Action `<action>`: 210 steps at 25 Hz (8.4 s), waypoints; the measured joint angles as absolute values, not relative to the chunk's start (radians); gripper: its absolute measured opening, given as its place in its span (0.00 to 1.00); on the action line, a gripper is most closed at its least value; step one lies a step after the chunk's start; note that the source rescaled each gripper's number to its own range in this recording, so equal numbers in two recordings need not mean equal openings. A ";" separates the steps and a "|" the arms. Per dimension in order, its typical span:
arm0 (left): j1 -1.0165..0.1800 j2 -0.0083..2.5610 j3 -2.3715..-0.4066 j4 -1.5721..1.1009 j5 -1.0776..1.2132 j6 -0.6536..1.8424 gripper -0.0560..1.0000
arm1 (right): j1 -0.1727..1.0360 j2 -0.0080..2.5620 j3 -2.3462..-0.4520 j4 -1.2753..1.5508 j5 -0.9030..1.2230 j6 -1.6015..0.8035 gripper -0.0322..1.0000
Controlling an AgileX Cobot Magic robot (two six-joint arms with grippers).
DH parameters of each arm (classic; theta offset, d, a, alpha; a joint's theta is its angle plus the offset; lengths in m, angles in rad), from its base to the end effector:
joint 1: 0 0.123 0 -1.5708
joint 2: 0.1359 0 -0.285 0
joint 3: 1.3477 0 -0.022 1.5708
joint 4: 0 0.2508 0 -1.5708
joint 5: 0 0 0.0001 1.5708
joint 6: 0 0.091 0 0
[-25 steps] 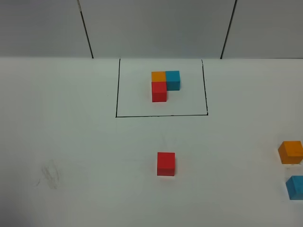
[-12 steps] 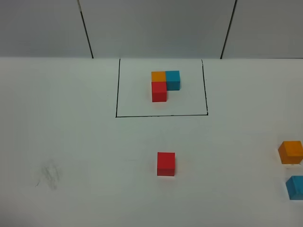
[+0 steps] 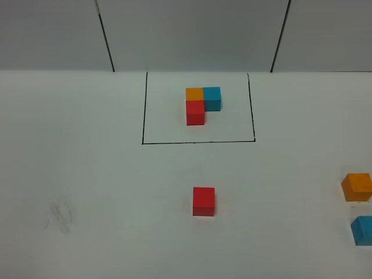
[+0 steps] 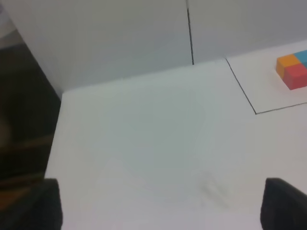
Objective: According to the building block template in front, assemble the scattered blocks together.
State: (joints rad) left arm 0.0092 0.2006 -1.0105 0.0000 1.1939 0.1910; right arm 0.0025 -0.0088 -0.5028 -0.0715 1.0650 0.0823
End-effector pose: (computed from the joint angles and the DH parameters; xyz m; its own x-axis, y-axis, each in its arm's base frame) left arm -0.0427 -0.0004 0.4001 -0.2889 0.1872 -0.9389 0.0465 0.9823 0.1815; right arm -0.0068 -0.0057 0.2778 -0.4455 0.0464 -0.8941 0.0747 0.9971 0.0145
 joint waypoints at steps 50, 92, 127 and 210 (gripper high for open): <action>0.015 -0.006 -0.505 0.026 1.080 -0.039 0.68 | 0.003 -0.009 -0.503 -0.072 1.065 0.082 0.03; 0.015 -0.006 -0.504 0.026 1.080 -0.042 0.60 | 0.003 0.104 -0.531 -0.069 1.064 0.030 0.83; 0.015 -0.006 -0.504 0.026 1.080 -0.041 0.60 | 0.003 1.561 -1.086 -0.020 0.898 -0.029 1.00; 0.015 -0.006 -0.504 0.026 1.080 -0.042 0.60 | 0.515 1.831 -1.658 -0.096 1.189 0.405 0.48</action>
State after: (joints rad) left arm 0.0153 -0.0059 -0.5037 0.0262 1.0801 -0.0423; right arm 0.5147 1.8311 -1.6584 -0.0956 1.1889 0.4051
